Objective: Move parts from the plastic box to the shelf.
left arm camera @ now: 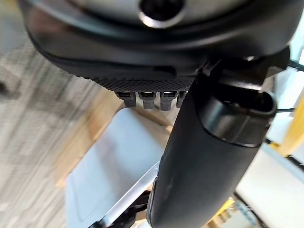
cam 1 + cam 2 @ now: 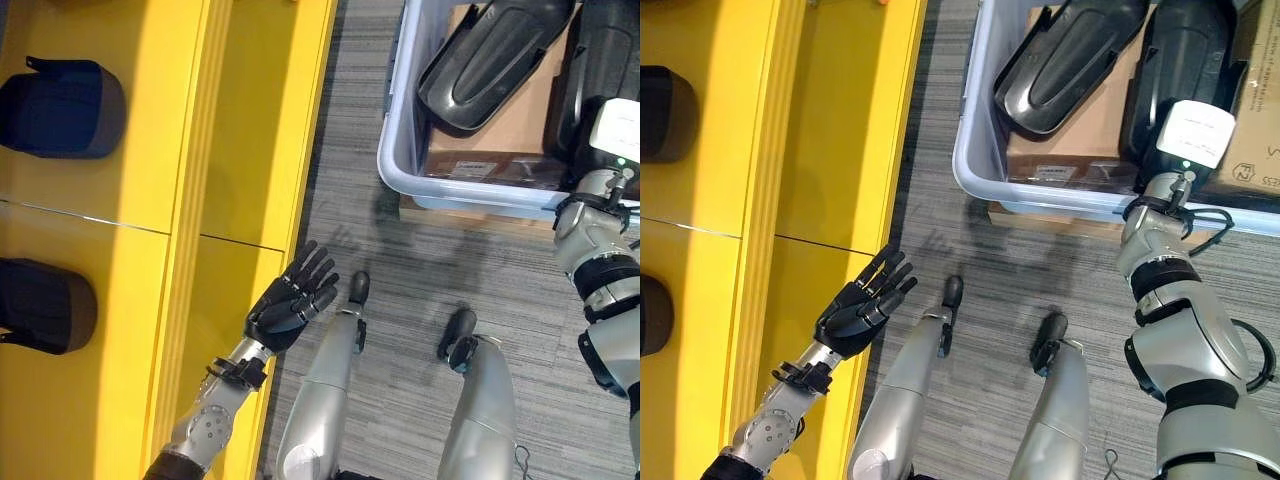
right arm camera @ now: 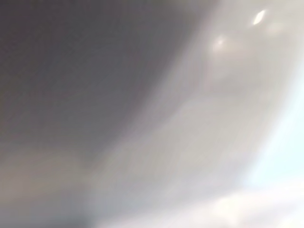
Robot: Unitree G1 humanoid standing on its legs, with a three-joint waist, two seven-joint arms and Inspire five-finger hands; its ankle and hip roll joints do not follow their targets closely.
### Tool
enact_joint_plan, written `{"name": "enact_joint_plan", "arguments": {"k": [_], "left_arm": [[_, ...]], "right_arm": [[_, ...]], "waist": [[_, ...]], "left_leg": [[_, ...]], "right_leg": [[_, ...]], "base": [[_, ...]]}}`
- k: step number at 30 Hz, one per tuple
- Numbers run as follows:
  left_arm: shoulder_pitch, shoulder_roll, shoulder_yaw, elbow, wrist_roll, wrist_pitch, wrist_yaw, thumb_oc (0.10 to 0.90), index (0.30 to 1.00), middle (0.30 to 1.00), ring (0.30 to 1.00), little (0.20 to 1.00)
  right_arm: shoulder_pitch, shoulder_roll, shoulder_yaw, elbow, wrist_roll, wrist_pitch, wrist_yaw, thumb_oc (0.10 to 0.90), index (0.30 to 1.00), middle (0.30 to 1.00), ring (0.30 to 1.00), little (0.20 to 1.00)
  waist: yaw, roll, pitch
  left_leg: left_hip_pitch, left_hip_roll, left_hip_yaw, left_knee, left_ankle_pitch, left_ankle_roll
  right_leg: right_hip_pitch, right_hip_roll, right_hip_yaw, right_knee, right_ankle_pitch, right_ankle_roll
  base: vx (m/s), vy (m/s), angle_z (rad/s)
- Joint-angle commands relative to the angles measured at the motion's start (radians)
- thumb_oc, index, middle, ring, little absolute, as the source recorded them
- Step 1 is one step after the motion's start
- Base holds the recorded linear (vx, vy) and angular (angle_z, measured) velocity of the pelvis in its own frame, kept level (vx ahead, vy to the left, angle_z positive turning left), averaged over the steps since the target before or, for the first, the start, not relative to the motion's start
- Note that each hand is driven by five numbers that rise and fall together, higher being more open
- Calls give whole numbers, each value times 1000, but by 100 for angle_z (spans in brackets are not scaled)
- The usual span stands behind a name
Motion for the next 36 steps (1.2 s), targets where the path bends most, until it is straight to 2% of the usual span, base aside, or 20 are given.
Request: {"name": "enact_joint_plan", "arguments": {"k": [1,2,8,11,14,15,17,21,22,25,26,27,30,31,33,36], "left_arm": [[-33,-16,22,-87,-33,-57,-35,900,1000,1000,1000,1000],[-33,-11,16,-91,-33,-65,-33,900,1000,1000,1000,1000],[-29,-7,22,-85,-38,-66,-49,900,1000,1000,1000,1000],[-28,-7,23,-84,-36,-62,-58,900,1000,1000,1000,1000],[-27,-9,20,-83,-34,-60,-69,900,1000,1000,1000,1000],[-25,-9,26,-78,-47,-60,-89,900,1000,1000,1000,1000],[-24,-8,31,-89,-41,-50,-101,900,1000,1000,1000,1000],[-20,-17,35,-94,-34,-41,-104,900,1000,1000,1000,1000],[-24,-21,43,-97,-35,-31,-97,900,1000,1000,1000,1000],[-23,-33,49,-97,-32,-29,-104,900,1000,1000,1000,1000],[-21,-40,52,-97,-33,-26,-102,900,1000,1000,1000,1000],[-33,-50,57,-91,-30,-22,-101,900,1000,1000,1000,1000],[-32,-70,57,-91,-26,-18,-96,900,1000,1000,1000,1000],[-27,-82,60,-92,-40,-12,-94,900,1000,1000,1000,1000],[-24,-91,65,-84,-49,-15,-94,900,1000,1000,1000,1000],[-15,-118,88,-78,-51,-25,-103,900,1000,1000,1000,1000]], "right_arm": [[150,38,37,137,78,3,104,400,300,300,300,300],[149,36,38,137,76,-20,76,400,300,300,300,300],[158,41,46,117,61,-46,47,400,300,300,300,300],[162,45,43,109,45,-80,21,400,300,300,300,300],[149,56,50,94,39,-131,-25,400,300,300,300,300],[137,62,55,73,42,-171,-74,400,300,300,300,300],[139,75,49,42,56,-203,-117,400,300,300,300,300],[160,99,5,-11,145,-282,-210,400,300,300,300,300],[191,131,-58,-61,191,-331,-285,400,300,300,300,300],[242,156,-149,-147,223,-390,-371,400,300,300,300,300],[283,175,-210,-212,206,-417,-390,400,300,300,300,300],[295,184,-235,-262,205,-439,-413,400,300,300,300,300],[336,204,-271,-364,241,-457,-422,400,300,300,300,300],[374,218,-295,-459,232,-478,-427,400,300,300,300,300],[402,227,-309,-546,199,-486,-423,400,300,300,300,300],[516,247,-333,-783,114,-488,-397,400,300,300,300,300]], "waist": [[5,80,30],[5,79,30],[4,75,30],[3,73,30],[5,74,30],[5,71,30],[3,64,30],[-5,50,30],[-16,35,30],[-36,21,30],[-50,13,30],[-54,17,30],[-74,7,30],[-91,0,30],[-109,-6,30],[-150,-27,14]], "left_leg": [[27,-31,58,-96,14,88],[19,-30,55,-88,17,84],[26,-31,54,-93,16,89],[40,-32,53,-105,20,89],[56,-35,50,-111,24,85],[79,-34,49,-131,30,83],[105,-34,47,-155,37,79],[162,-27,49,-199,43,74],[208,-23,49,-229,45,70],[270,-19,52,-269,46,67],[318,-17,52,-295,46,66],[332,-4,54,-320,72,68],[394,1,55,-351,73,63],[442,5,52,-375,75,58],[485,9,56,-397,76,54],[581,21,64,-448,78,46]], "right_leg": [[-7,45,-34,106,-38,-21],[-9,49,-32,106,-36,-22],[-1,57,-34,100,-39,-26],[11,61,-35,93,-36,-26],[36,66,-38,77,-33,-27],[61,72,-40,54,-27,-24],[92,80,-43,25,-19,-21],[149,95,-42,-30,-4,-15],[195,103,-39,-74,9,-8],[251,114,-27,-128,24,1],[293,115,-20,-161,33,7],[301,126,-26,-192,66,2],[360,126,-17,-244,80,7],[406,130,-9,-281,89,11],[448,132,-1,-317,98,15],[552,137,15,-411,124,23]], "base": [[-22,-10,12],[-33,-8,-9],[-11,-3,-1],[0,0,0],[-7,-10,1],[-28,-36,3],[-23,-39,0],[-2,-19,-6],[24,-3,-6],[37,19,-7],[-7,83,-6],[-8,79,-9],[39,73,-14],[96,106,-8],[94,104,-16],[112,115,-23]]}}
